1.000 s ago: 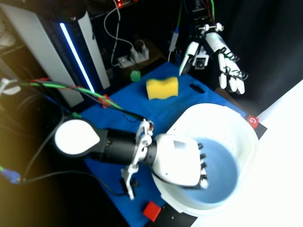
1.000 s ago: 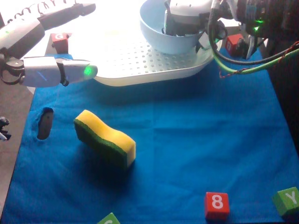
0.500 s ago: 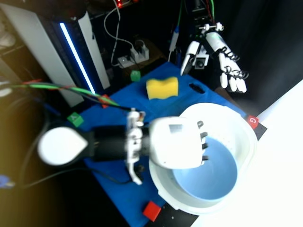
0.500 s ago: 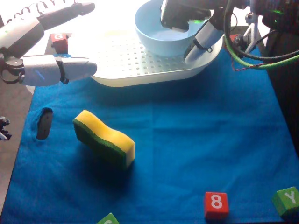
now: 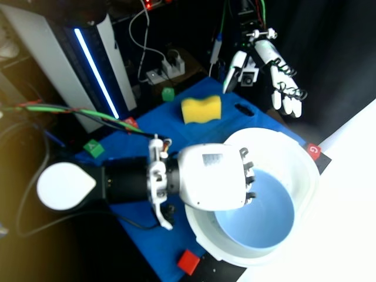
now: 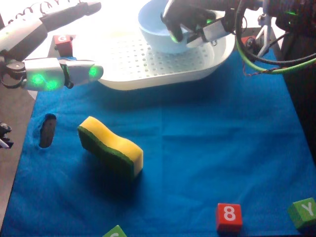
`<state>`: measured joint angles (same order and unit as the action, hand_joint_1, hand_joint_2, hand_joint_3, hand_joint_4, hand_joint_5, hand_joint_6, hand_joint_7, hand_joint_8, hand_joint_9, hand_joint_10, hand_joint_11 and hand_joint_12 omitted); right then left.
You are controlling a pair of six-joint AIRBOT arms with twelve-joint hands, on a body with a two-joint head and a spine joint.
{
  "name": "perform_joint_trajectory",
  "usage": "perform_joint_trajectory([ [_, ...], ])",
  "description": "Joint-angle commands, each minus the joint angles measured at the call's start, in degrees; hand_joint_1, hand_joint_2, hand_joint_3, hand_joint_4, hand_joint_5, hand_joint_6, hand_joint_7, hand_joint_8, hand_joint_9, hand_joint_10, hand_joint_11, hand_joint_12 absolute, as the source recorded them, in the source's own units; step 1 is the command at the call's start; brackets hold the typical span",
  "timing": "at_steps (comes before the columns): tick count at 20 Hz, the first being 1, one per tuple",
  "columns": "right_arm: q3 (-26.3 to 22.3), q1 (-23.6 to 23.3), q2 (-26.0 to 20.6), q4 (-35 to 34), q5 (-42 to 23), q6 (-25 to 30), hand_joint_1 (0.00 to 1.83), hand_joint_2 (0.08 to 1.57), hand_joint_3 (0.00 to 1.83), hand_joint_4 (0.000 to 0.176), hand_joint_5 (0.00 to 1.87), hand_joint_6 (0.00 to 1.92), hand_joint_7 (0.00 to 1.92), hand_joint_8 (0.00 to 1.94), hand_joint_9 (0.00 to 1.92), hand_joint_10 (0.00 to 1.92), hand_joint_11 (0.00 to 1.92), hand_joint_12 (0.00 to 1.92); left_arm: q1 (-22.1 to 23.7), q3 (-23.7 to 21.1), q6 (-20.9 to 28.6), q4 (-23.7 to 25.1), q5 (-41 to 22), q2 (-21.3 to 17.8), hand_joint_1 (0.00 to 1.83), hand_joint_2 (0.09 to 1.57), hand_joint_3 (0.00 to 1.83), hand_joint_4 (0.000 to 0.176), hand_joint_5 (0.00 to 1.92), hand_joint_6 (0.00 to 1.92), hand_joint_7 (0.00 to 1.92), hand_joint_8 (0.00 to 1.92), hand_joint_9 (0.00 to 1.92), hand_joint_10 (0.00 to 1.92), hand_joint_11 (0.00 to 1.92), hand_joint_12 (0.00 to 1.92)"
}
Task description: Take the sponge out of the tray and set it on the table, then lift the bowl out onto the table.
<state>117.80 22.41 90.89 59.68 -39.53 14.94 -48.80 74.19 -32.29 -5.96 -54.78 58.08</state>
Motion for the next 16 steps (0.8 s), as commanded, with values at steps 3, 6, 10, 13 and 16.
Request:
perform_joint_trajectory([
  [3,0.0,-0.6,0.1,-2.5,-0.5,0.0,1.41,1.31,0.03,0.0,0.82,0.1,0.65,0.64,0.58,0.89,0.4,1.09,0.3,-0.1,0.4,-1.0,-7.6,0.2,0.57,1.01,0.0,0.105,0.24,0.0,0.18,0.0,0.07,0.0,0.0,0.2],
  [6,0.0,-0.6,0.1,-2.1,1.0,0.0,1.28,1.35,0.02,0.0,0.69,0.0,0.6,0.01,0.62,0.07,0.24,0.93,0.3,-0.2,0.4,-1.0,-7.8,0.2,0.6,1.0,0.0,0.099,0.23,0.0,0.2,0.0,0.1,0.0,0.0,0.25],
  [10,-0.1,-0.6,0.1,-2.1,1.2,0.0,1.24,1.37,0.01,0.021,0.67,0.0,0.6,0.0,0.71,0.03,0.18,1.18,0.3,-0.2,0.5,-1.1,-7.8,0.2,0.6,0.99,0.0,0.095,0.24,0.0,0.21,0.0,0.12,0.0,0.0,0.37],
  [13,-2.0,-0.6,-0.7,-2.4,1.0,0.0,1.22,1.37,0.01,0.035,0.65,0.0,0.55,0.0,0.61,0.0,0.11,1.15,0.2,-0.3,0.5,-1.2,-8.0,0.2,0.59,1.0,0.0,0.083,0.24,0.0,0.22,0.0,0.13,0.0,0.0,0.41],
  [16,-3.3,-0.6,-2.1,-5.2,-2.8,0.0,1.22,1.38,0.01,0.017,0.61,0.0,0.58,0.0,0.63,0.0,0.16,1.05,-0.4,-0.3,0.5,-1.7,-8.4,0.3,0.59,0.99,0.0,0.085,0.24,0.0,0.23,0.0,0.14,0.0,0.0,0.41],
])
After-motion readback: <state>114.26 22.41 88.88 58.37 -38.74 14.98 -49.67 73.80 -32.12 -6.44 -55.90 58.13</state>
